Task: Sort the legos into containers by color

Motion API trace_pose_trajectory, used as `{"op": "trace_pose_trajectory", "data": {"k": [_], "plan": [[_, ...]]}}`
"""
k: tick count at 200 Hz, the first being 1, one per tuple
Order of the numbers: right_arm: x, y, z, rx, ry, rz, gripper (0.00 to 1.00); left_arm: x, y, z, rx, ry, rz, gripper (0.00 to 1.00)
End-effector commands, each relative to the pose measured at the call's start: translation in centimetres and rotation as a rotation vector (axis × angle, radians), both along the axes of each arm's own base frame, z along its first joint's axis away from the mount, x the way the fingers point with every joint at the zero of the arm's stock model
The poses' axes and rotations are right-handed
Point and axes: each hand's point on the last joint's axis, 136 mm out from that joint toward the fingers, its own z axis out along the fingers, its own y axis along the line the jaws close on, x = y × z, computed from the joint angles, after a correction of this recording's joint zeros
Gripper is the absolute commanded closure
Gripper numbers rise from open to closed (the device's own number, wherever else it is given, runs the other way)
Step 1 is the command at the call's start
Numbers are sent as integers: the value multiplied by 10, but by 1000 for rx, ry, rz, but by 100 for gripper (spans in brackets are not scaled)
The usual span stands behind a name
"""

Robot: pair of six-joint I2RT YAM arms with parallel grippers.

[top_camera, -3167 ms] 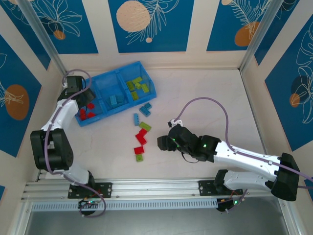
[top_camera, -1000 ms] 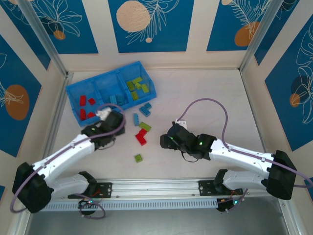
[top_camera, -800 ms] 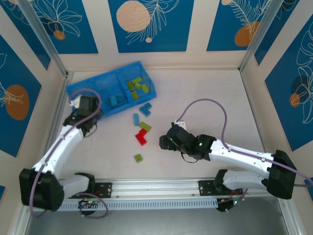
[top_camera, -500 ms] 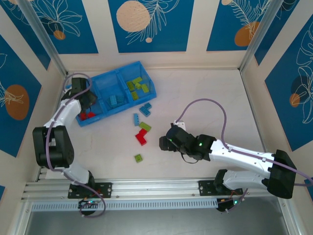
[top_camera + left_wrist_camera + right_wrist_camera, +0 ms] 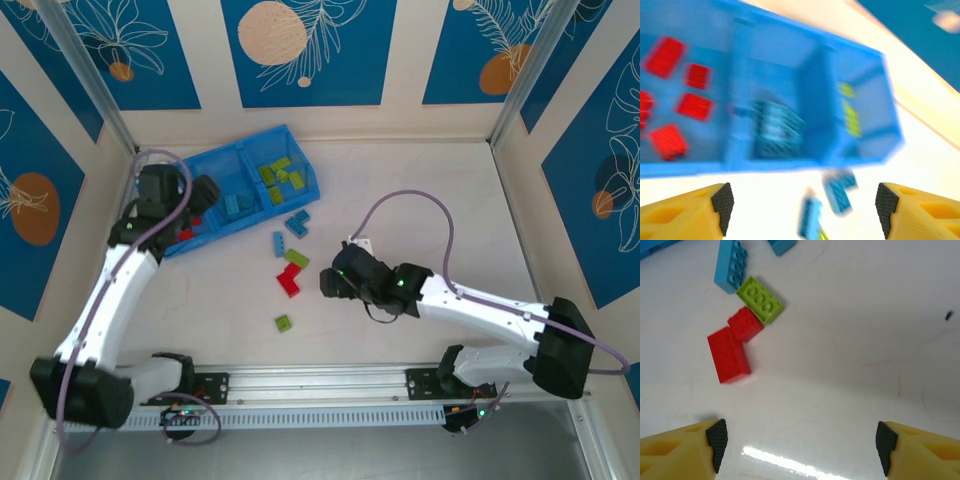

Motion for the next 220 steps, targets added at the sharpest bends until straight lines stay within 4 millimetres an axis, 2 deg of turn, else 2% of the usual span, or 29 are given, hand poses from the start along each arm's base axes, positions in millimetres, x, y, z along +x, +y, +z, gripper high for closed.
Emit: {"op": "trace_pose_trajectory", "data": {"k": [1, 24, 42, 61, 78, 83, 88, 91, 107, 125, 156, 184, 220], "plan": [[16, 24, 8, -1, -15, 97, 20, -54, -47, -5, 125, 35, -271, 24], [36, 49, -2, -50, 40, 193, 20, -99, -79, -8, 220, 61, -560, 19], [56, 70, -7, -107, 36, 228, 20, -118, -80, -17, 311, 71, -704, 15], [80, 101, -10, -113, 27, 251, 21, -120, -67, -32, 445, 28, -732, 12], [102, 123, -21, -142, 22, 244, 24, -111, -52, -40, 501, -27, -646, 11], [111, 126, -24, -156, 21, 220, 25, -109, -49, -41, 508, -34, -629, 11], [116, 125, -36, -185, 41, 202, 26, -107, -44, -40, 519, -33, -610, 11], [120, 128, -35, -184, 40, 197, 26, -106, -41, -39, 528, -31, -594, 11], [137, 138, -53, -211, 75, 181, 30, -102, -22, -33, 594, -23, -518, 7], [147, 154, -67, -216, 88, 194, 35, -102, -3, -38, 642, -5, -430, 5], [156, 157, -83, -256, 108, 162, 49, -107, 2, -49, 624, 0, -417, 4], [155, 162, -88, -234, 125, 168, 59, -107, 9, -48, 619, 7, -378, 3], [151, 162, -96, -223, 157, 168, 60, -108, 11, -47, 611, 3, -366, 3]]}}
